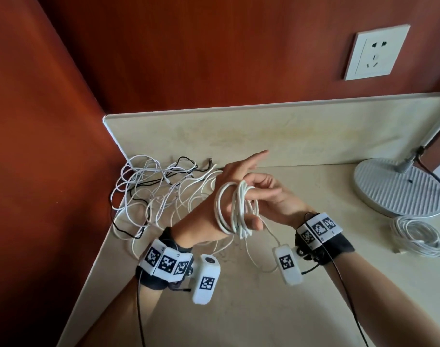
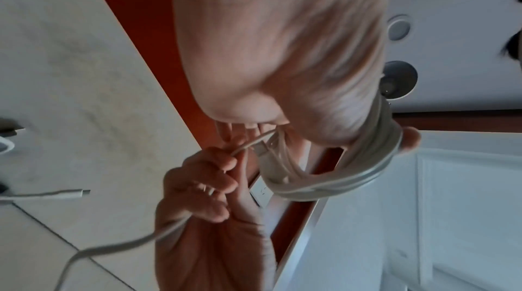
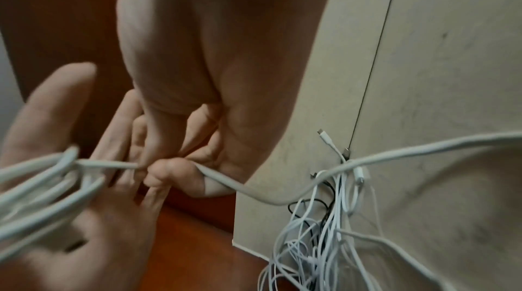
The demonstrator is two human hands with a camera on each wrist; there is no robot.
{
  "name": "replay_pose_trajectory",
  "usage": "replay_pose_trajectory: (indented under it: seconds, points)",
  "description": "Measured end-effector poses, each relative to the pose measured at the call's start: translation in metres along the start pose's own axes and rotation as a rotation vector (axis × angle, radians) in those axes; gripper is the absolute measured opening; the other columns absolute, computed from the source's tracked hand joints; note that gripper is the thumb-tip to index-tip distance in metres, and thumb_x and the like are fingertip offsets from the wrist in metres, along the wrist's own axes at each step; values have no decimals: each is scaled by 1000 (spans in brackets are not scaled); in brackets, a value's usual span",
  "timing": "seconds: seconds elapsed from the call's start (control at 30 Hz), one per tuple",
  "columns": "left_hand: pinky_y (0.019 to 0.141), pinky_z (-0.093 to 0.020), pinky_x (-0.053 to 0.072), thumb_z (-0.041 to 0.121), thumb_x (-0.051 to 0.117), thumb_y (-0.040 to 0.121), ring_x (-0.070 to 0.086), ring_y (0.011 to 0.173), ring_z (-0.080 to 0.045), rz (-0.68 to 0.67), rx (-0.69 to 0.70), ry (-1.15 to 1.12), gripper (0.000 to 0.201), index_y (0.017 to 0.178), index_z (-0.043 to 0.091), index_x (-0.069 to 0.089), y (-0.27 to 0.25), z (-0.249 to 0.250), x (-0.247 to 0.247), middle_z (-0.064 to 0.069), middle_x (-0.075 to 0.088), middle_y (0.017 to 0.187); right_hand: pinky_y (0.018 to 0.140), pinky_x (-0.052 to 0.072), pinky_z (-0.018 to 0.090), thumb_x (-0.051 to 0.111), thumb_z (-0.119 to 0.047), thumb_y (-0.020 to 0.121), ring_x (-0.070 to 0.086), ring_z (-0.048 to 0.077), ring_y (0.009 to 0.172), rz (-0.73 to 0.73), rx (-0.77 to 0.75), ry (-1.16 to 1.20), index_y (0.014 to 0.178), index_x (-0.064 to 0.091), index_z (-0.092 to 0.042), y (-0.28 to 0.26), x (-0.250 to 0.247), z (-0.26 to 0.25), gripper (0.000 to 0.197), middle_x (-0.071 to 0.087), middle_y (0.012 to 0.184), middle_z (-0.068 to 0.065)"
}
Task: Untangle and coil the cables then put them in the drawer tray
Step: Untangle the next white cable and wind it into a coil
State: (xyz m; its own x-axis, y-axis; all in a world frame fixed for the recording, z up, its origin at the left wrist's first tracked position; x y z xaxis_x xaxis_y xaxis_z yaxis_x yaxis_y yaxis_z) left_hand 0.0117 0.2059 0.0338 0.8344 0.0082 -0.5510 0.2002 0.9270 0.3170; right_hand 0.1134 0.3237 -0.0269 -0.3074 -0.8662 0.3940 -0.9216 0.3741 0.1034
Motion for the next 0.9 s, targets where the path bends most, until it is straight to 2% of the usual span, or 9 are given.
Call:
replay_pose_trajectory:
  seconds: [0.13,0.27,0.4,0.47,0.53,0.6,0.7,0.8,0.9]
  points:
    - [107,-47,43,84,37,87,41,128,-23,129,43,288,85,138,22,66,-3,-2,-12,4,36,152,77,40,54,80,-32,87,50,41,91,50,9,-181,95,68,7,-6,20,5,41,56,91,43]
    - [101,-49,44,82,43,88,47,103,-25,207,-10,287,97,136,-1,59,1,-5,-21,50,33,136,50,33,28,58,-42,88,36,21,53,96,-22,-474,61,54,-7,-15,46,8,45,44,57,17]
    - [85,-15,46,29,68,98,57,93,12,292,-32,194,63,124,-24,45,0,-23,-25,34,52,124,56,35,25,45,-18,103,36,7,56,64,-89,-835,71,48,-15,-24,48,8,33,44,60,-5]
    - [82,-10,45,0,71,93,59,91,20,298,-101,179,43,111,-19,37,2,-36,-29,1,66,129,60,36,18,46,-4,105,43,6,56,54,-69,-923,87,60,-28,-30,49,10,33,50,62,-16]
    - [83,-10,44,4,73,93,59,86,19,295,-188,172,45,110,-14,36,2,-51,-31,-6,69,126,62,40,15,44,-7,106,51,7,59,72,-64,-1031,108,66,-14,-35,50,13,23,54,63,-16]
    - [84,-11,44,34,76,92,60,86,15,302,-255,217,58,124,-2,43,1,-65,-32,-2,68,126,66,49,33,43,-18,108,55,16,61,100,-60,-1164,102,62,-6,-38,51,14,23,58,65,-5]
    - [93,-24,50,80,51,80,59,86,-2,244,-377,427,69,140,46,55,-5,-78,-37,-3,48,116,69,52,48,45,-35,108,60,30,70,147,33,-1355,90,61,-13,-41,50,7,33,65,71,3]
    - [90,-23,44,74,53,81,52,86,-10,192,-461,522,75,140,30,61,-7,-78,-38,-2,34,107,64,47,38,52,-51,104,55,28,69,192,35,-1530,88,66,-22,-45,48,-7,36,57,65,-5]
    - [100,-43,46,48,75,87,57,114,-34,195,-380,442,62,136,15,58,-8,-71,-29,-19,58,124,55,35,31,60,-55,99,42,19,59,228,-144,-1581,89,66,-26,-43,49,-27,31,48,59,-8]
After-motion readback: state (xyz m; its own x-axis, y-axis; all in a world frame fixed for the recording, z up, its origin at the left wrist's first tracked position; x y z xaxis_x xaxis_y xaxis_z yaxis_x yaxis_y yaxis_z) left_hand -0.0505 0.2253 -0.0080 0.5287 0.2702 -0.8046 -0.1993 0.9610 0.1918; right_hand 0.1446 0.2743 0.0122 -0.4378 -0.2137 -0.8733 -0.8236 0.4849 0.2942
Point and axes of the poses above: each hand's wrist, its own y-axis towards the middle knuckle, its own x-axis out of the palm, z = x × y, the point moved 2 cm from there along y, towards the middle knuckle
